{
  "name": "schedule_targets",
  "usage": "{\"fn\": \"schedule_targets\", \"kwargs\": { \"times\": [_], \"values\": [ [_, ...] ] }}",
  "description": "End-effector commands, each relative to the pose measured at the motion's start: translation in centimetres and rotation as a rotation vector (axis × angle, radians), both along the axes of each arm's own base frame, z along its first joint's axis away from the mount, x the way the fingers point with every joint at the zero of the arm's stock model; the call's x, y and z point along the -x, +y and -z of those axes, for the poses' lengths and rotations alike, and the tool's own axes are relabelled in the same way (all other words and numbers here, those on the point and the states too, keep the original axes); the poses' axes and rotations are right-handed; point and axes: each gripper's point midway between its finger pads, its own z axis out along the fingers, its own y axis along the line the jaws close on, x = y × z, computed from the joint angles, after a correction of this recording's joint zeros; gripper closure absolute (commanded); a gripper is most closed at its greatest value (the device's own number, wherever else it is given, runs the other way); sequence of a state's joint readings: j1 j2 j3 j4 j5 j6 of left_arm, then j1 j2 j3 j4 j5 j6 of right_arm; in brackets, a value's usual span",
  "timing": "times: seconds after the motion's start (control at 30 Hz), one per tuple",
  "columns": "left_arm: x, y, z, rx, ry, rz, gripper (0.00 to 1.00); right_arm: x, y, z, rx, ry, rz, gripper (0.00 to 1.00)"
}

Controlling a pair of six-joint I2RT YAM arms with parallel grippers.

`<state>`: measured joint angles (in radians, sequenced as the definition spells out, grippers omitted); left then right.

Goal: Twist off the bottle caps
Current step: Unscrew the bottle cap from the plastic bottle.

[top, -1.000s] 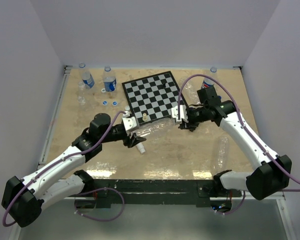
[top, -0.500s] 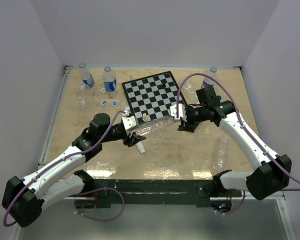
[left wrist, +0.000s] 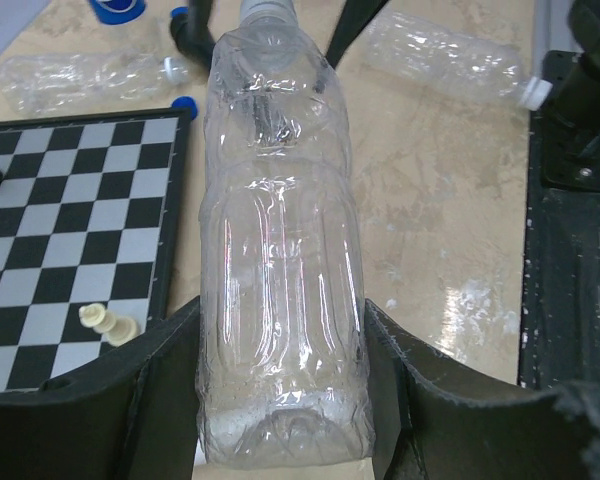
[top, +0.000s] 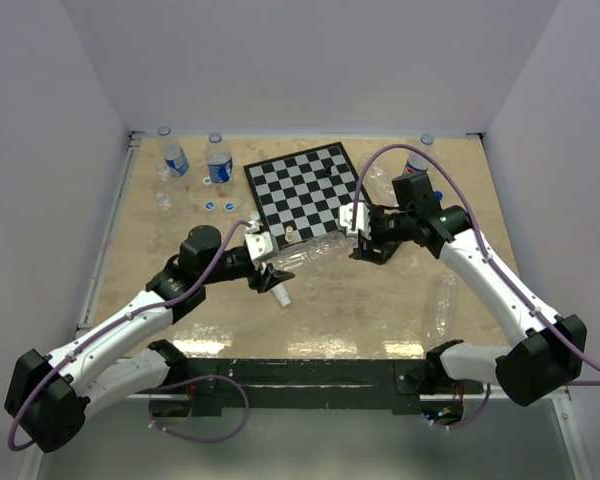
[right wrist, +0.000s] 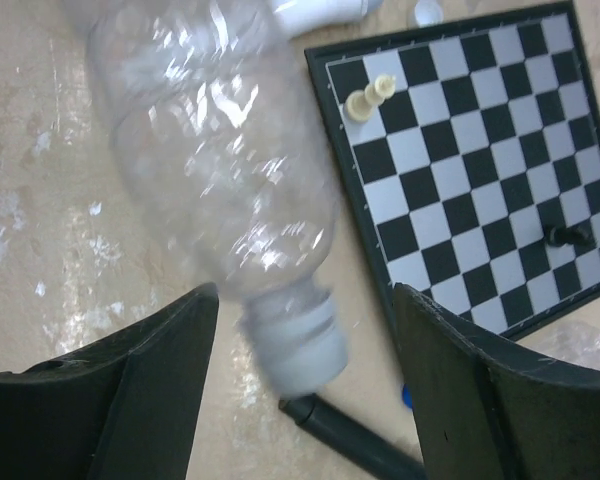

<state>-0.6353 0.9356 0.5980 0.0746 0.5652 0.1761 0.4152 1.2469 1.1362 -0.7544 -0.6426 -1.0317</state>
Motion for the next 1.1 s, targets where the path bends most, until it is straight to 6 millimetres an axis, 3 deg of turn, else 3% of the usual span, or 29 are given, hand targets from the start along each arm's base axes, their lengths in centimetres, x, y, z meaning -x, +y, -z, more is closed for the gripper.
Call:
{"fn": "schedule_targets", "kwargs": {
  "times": [0.0,0.2,0.43,0.63,0.67,0.9,1.07],
  "values": [
    [1.6,-1.6,-2.0,0.066,-0.058,0.131,0.98,0.2,2.7,-3.0,-0.120,-0.084,-0.073,0.25],
    [1.4,-1.6,-2.0,0.064,-0.060,0.126,0.98,0.6,2.6,-2.5,-0.101,-0.072,-0.099,0.30],
    [1.2,-1.4,-2.1,0.055,-0.078,0.105,0.98,1.8,1.6,-0.5,-0.004,-0.043,-0.171,0.46],
    [0.6,-1.2,-2.1,0.047,-0.083,0.072,0.93,2.4,0.9,-0.5,0.039,-0.067,-0.222,0.81],
    [0.4,-1.2,-2.1,0.044,-0.081,0.065,0.89,2.5,1.0,-0.6,0.040,-0.072,-0.232,0.83],
    [-0.3,-1.4,-3.8,0.052,-0.003,0.025,0.00,2.0,0.7,-1.2,0.075,-0.130,-0.237,0.94],
    [0.3,-3.0,-4.2,0.011,0.170,0.110,0.00,1.5,0.5,-1.3,0.140,-0.175,-0.232,0.96]
  ]
}}
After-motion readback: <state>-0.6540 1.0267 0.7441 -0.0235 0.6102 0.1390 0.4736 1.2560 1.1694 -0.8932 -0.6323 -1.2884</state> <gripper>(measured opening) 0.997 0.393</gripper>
